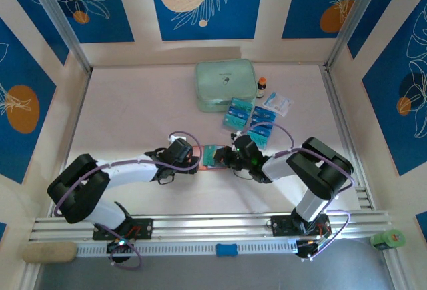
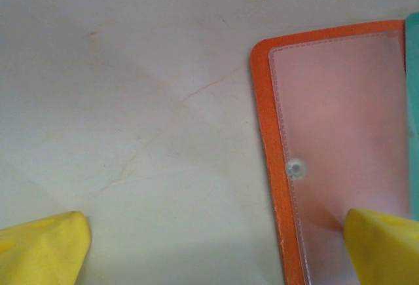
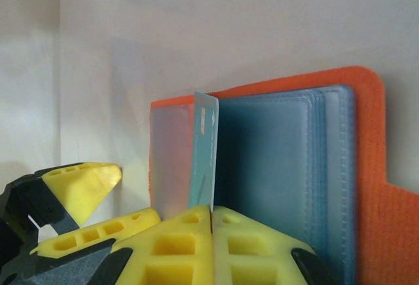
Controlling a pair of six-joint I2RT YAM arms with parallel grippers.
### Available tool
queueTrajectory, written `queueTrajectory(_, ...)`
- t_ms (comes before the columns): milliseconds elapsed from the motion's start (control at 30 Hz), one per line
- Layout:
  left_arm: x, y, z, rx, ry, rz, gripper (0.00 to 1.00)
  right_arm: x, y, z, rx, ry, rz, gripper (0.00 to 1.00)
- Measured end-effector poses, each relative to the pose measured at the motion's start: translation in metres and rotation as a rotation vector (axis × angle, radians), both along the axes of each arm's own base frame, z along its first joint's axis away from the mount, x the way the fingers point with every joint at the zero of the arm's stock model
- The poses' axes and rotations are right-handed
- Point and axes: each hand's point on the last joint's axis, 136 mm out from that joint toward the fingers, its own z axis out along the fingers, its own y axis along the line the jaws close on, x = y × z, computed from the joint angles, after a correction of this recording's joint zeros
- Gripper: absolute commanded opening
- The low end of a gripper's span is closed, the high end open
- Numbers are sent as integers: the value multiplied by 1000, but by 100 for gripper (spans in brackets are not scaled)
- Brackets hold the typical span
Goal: Put the credit cards into the card holder
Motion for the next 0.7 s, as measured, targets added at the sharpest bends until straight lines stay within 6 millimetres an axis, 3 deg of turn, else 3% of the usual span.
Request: queueTrajectory(700, -1, 1, 0, -2, -2, 0, 100, -3, 0, -3, -5, 16, 12, 0)
